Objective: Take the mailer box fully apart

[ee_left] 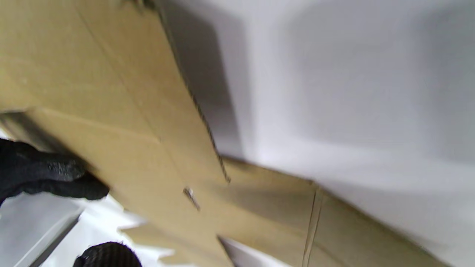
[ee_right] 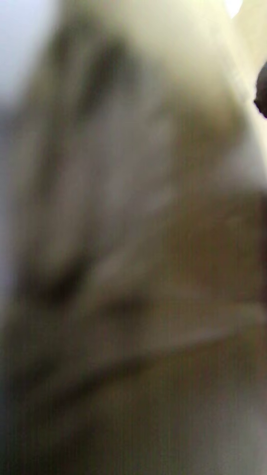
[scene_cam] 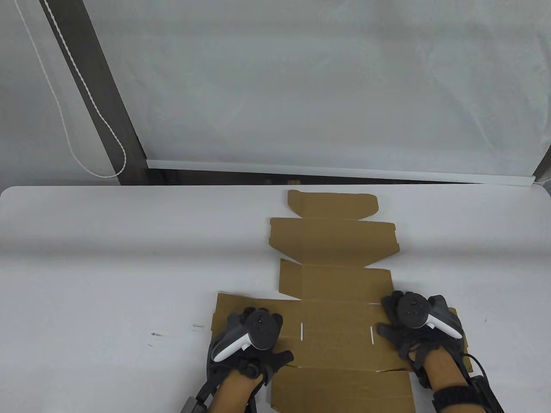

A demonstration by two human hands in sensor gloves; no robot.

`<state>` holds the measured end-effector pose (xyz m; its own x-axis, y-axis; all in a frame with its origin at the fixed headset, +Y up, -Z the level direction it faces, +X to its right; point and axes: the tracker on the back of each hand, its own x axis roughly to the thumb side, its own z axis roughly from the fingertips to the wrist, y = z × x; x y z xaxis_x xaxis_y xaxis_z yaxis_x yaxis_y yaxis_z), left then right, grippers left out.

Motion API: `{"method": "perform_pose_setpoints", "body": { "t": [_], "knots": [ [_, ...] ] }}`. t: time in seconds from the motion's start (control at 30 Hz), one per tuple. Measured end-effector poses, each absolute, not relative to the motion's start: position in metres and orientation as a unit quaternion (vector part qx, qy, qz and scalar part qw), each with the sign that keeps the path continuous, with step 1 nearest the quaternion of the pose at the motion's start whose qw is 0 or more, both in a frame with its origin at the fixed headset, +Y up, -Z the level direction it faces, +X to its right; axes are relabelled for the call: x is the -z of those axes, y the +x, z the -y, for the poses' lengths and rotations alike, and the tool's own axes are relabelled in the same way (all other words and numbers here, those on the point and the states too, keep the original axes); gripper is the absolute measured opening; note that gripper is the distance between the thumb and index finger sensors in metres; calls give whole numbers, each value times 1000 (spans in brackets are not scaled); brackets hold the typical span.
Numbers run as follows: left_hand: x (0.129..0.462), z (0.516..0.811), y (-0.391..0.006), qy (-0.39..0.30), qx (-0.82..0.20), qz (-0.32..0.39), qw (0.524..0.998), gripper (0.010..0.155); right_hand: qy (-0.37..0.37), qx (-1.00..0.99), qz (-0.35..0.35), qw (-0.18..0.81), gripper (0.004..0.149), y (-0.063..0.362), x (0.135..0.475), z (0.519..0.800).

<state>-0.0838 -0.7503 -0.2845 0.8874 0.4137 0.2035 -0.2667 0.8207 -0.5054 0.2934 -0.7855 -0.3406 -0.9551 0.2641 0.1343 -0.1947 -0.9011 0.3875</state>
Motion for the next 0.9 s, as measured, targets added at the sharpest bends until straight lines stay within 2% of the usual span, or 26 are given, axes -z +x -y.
{"method": "perform_pose_setpoints", "body": {
  "t": [0.07, 0.2, 0.3, 0.43, 0.67, 0.9],
  "knots": [
    [282, 746, -85, -205, -191, 149, 948, 91, 115, -974, -125, 148, 78, 292, 336, 765],
    [280, 740, -85, -162, -207, 153, 953, 93, 179, -945, 15, 274, 78, 278, 302, 692],
    [278, 733, -82, -131, -222, 175, 950, 91, 230, -936, 82, 253, 77, 263, 266, 660],
    [272, 721, -81, -79, -239, 200, 947, 90, 251, -945, 126, 167, 77, 255, 237, 663],
    [267, 704, -89, 3, -287, 216, 933, 85, 231, -954, 103, 161, 75, 258, 253, 683],
    [267, 703, -93, 10, -294, 215, 931, 83, 222, -957, 92, 163, 74, 260, 257, 692]
  ]
}}
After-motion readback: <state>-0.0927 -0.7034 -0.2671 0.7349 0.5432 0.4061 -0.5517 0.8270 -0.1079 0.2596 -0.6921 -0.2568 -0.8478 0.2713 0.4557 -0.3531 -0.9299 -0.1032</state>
